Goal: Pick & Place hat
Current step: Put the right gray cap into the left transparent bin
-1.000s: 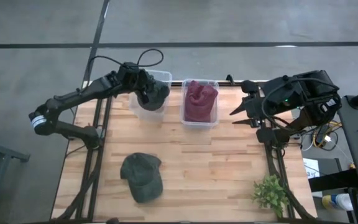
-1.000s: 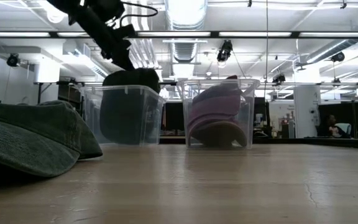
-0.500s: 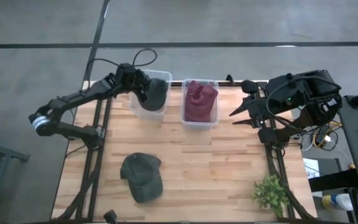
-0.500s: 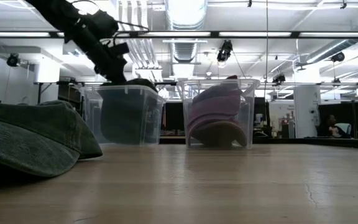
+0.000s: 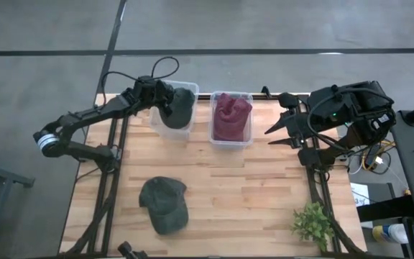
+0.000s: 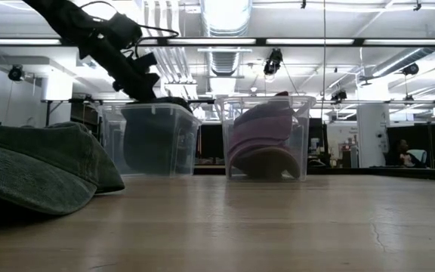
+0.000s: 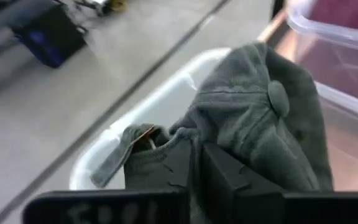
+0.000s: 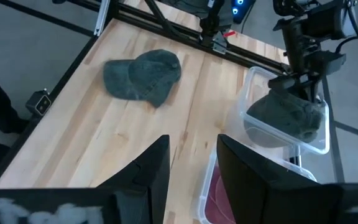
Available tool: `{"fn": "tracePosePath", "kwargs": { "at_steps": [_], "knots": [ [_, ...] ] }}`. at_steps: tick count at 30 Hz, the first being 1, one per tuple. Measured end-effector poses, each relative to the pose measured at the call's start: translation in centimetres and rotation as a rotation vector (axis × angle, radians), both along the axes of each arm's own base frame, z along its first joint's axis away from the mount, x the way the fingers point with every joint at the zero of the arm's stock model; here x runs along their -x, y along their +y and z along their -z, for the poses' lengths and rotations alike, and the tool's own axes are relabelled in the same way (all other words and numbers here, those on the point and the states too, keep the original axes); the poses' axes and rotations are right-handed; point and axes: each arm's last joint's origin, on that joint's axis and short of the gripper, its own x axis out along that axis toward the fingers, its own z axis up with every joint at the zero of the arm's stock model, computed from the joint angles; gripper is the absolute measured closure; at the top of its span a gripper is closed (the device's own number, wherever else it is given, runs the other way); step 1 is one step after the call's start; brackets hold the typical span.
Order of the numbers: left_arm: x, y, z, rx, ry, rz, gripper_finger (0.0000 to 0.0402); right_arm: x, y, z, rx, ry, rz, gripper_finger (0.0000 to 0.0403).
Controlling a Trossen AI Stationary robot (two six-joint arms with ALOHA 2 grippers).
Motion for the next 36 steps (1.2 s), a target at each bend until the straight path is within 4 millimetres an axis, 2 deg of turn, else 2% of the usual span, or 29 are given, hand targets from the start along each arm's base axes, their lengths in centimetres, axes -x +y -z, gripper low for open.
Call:
{"fn": "tracePosePath", "kwargs": {
  "at_steps": [11, 14, 16, 19, 21, 25, 32, 36],
  "knots": [
    [0.2, 0.2, -0.7, -0.071, 0.013, -0.101, 0.0270, 0.0, 0.0, 0.0, -0.002, -0.001, 0.001, 0.0285],
    [0.4, 0.2, -2.9, -0.124, -0.036, -0.135, 0.0256, 0.0, 0.0, 0.0, -0.016, 0.000, 0.013, 0.0287],
    [0.4, -0.1, -4.7, -0.127, -0.128, -0.130, 0.0254, 0.0, 0.0, 0.0, -0.020, 0.001, 0.017, 0.0289],
    [0.1, -1.0, -6.9, -0.068, -0.288, -0.003, 0.0253, 0.0, 0.0, 0.0, -0.021, 0.001, 0.017, 0.0289],
    [-0.3, -1.4, -7.2, -0.031, -0.319, 0.106, 0.0252, -0.1, 0.0, 0.0, -0.020, 0.003, 0.017, 0.0288],
    [-1.2, -1.2, -5.2, 0.063, -0.237, 0.068, 0.0252, -0.2, 0.0, 0.2, -0.018, 0.013, 0.017, 0.0283],
    [-2.3, -0.2, 1.3, 0.287, -0.034, -0.045, 0.0252, -1.1, 0.2, 1.1, -0.012, 0.041, 0.018, 0.0276],
    [-3.3, 0.6, 3.9, 0.356, 0.020, -0.075, 0.0252, -1.6, 0.3, 1.5, -0.011, 0.044, 0.018, 0.0273]
  ]
}}
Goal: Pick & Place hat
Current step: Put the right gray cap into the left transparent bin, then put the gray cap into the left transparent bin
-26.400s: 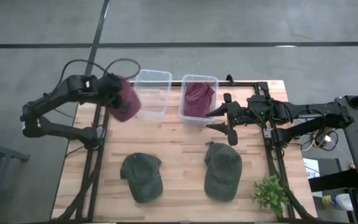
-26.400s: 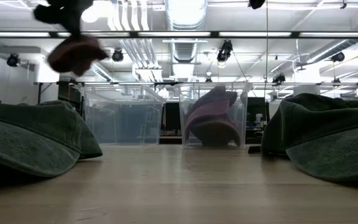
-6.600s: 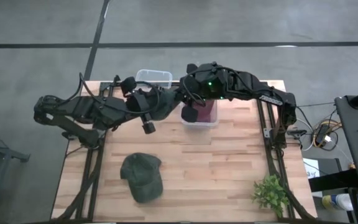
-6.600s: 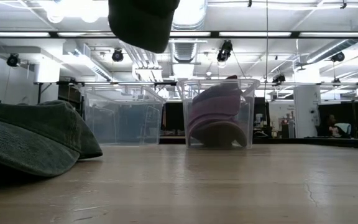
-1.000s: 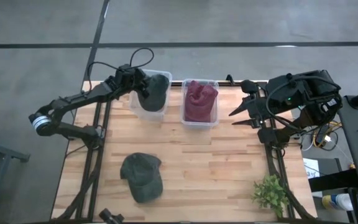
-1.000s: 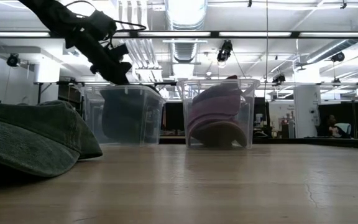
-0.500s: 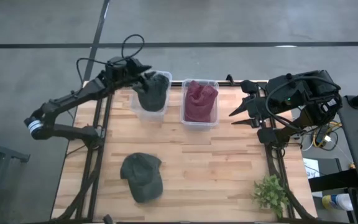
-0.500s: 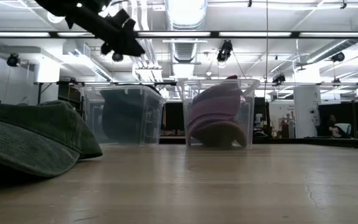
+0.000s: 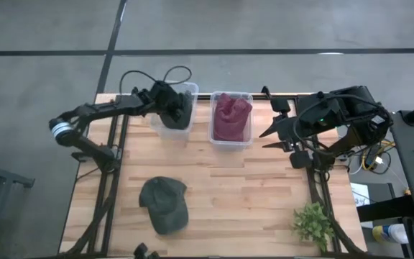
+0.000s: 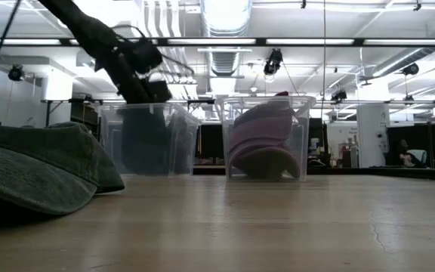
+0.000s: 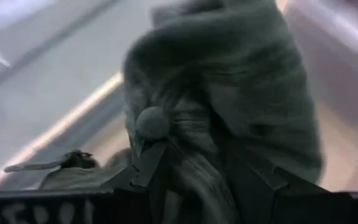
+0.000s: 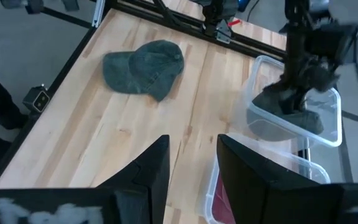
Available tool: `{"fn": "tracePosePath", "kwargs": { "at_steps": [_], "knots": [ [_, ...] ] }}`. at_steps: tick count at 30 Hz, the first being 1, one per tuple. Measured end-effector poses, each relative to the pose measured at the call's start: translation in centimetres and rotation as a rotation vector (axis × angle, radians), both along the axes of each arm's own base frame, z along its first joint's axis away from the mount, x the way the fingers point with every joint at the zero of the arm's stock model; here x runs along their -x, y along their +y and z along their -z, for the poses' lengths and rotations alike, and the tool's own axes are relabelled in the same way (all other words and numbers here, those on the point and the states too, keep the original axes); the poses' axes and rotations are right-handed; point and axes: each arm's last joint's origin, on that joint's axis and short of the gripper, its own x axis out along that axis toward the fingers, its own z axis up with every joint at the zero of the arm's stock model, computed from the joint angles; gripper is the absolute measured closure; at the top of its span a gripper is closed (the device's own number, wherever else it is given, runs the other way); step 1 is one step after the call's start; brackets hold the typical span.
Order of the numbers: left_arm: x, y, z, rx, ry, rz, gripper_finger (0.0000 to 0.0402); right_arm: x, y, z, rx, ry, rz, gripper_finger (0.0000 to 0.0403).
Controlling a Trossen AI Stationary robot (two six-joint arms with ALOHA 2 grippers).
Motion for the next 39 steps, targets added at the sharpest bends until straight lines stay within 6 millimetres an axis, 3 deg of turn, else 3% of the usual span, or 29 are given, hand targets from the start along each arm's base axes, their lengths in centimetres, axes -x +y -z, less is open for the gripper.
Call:
{"fn": "tracePosePath", "kwargs": {
  "at_steps": [5, 9, 14, 22, 26, 30, 39],
  "knots": [
    [-0.8, 0.7, 2.0, 0.023, 0.074, -0.020, 0.0252, -0.3, 0.1, 0.3, -0.010, 0.010, 0.011, 0.0276],
    [-1.2, 0.7, 1.0, 0.007, 0.050, -0.021, 0.0252, -0.3, 0.1, 0.4, -0.016, 0.015, 0.016, 0.0282],
    [-0.9, 0.4, -4.1, -0.107, -0.085, -0.027, 0.0252, -0.3, 0.1, 0.4, -0.015, 0.015, 0.015, 0.0287],
    [1.5, -1.7, -10.7, -0.221, -0.245, -0.037, 0.0252, -0.3, 0.1, 0.4, -0.012, 0.014, 0.011, 0.0279],
    [3.0, -4.2, -13.6, -0.218, -0.280, -0.008, 0.0252, -0.3, 0.1, 0.4, -0.004, 0.016, 0.003, 0.0274],
    [4.6, -7.9, -16.3, -0.194, -0.324, 0.081, 0.0252, 0.1, -0.3, 0.7, 0.034, 0.053, -0.018, 0.0273],
    [6.7, -15.8, -18.2, -0.194, -0.408, 0.257, 0.0252, 3.1, -3.1, 0.4, 0.027, -0.065, -0.068, 0.0285]
  ]
}}
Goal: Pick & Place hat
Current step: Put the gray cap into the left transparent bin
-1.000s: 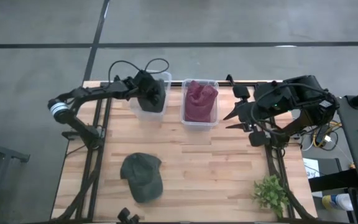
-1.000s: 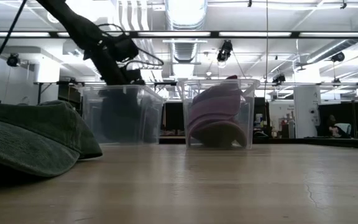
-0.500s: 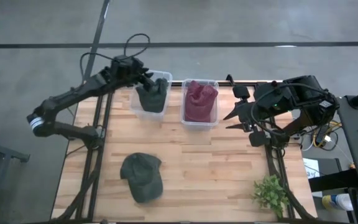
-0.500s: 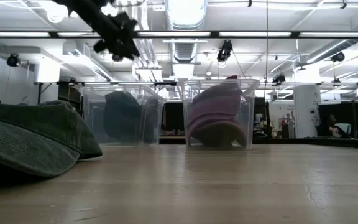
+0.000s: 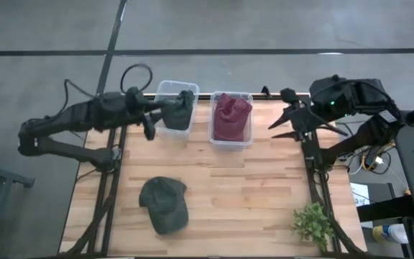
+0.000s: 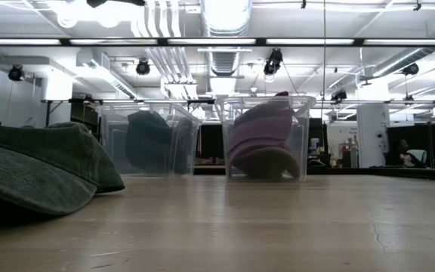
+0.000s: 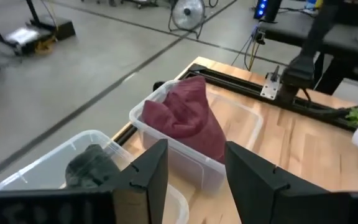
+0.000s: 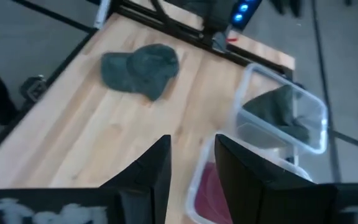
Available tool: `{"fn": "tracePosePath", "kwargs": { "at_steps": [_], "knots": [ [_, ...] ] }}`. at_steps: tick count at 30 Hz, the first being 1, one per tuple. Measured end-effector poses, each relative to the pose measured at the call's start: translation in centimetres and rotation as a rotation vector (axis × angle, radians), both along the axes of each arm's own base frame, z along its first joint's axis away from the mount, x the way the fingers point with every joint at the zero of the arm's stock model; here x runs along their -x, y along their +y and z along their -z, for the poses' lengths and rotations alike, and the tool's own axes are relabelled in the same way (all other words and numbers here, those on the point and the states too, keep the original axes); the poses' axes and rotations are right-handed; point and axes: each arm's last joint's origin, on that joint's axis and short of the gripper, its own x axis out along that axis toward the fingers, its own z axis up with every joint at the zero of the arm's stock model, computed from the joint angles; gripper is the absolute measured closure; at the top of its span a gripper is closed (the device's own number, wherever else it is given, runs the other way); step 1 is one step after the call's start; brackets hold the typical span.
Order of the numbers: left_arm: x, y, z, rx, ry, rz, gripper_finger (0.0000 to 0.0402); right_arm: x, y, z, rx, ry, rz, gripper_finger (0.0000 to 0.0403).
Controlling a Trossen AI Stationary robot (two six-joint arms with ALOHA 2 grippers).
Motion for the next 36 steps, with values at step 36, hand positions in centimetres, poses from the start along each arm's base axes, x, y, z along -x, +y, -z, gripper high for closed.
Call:
{"fn": "tracePosePath", "kwargs": {
  "at_steps": [36],
  "knots": [
    [-4.5, -10.8, 6.6, 0.513, 0.640, 0.019, 0.0252, 5.0, -2.8, 18.6, -0.324, -0.503, 0.129, 0.0280]
  ]
}}
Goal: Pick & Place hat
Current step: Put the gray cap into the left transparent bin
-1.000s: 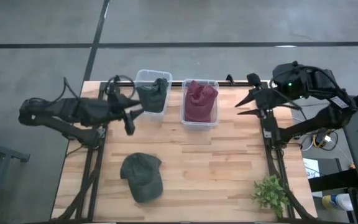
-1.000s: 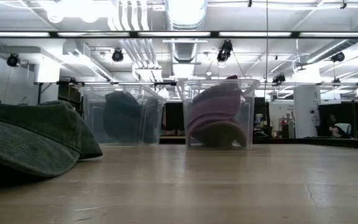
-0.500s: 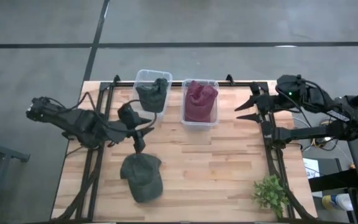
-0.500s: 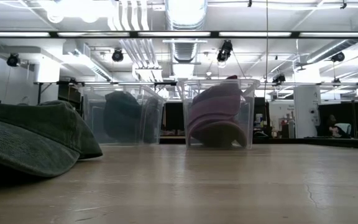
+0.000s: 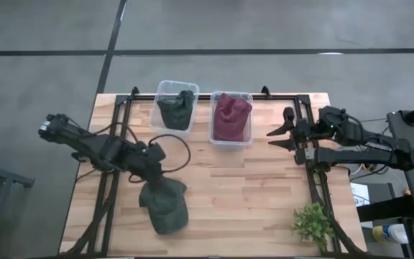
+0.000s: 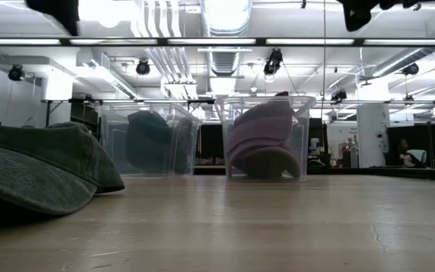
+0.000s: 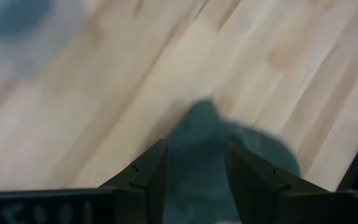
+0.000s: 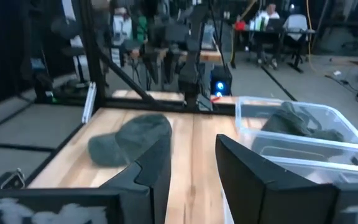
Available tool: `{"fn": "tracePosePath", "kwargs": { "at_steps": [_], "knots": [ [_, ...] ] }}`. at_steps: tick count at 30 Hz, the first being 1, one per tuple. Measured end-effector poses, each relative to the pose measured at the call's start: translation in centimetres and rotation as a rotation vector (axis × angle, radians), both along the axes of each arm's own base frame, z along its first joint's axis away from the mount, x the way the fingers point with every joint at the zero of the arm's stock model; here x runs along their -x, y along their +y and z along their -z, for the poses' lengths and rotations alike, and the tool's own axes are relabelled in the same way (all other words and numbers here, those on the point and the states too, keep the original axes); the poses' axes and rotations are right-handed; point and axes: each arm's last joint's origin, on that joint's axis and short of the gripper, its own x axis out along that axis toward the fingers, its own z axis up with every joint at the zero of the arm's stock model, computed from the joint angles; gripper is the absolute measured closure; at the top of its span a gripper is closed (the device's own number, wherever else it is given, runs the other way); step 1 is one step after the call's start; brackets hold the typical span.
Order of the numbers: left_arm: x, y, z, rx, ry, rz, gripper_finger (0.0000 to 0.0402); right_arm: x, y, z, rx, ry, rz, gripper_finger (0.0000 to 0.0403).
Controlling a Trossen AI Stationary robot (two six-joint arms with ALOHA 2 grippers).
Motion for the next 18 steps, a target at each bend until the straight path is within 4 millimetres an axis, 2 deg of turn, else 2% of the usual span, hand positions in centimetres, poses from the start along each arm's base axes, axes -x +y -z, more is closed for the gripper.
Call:
{"fn": "tracePosePath", "kwargs": {
  "at_steps": [7, 18],
  "knots": [
    [0.9, -1.4, 1.6, 0.094, 0.096, -0.091, 0.0252, -0.8, -0.1, 2.0, -0.041, -0.037, -0.034, 0.0273],
    [1.5, -2.4, 3.8, 0.148, 0.131, -0.257, 0.0252, -0.7, 0.0, 1.9, -0.050, -0.046, -0.035, 0.0285]
  ]
}}
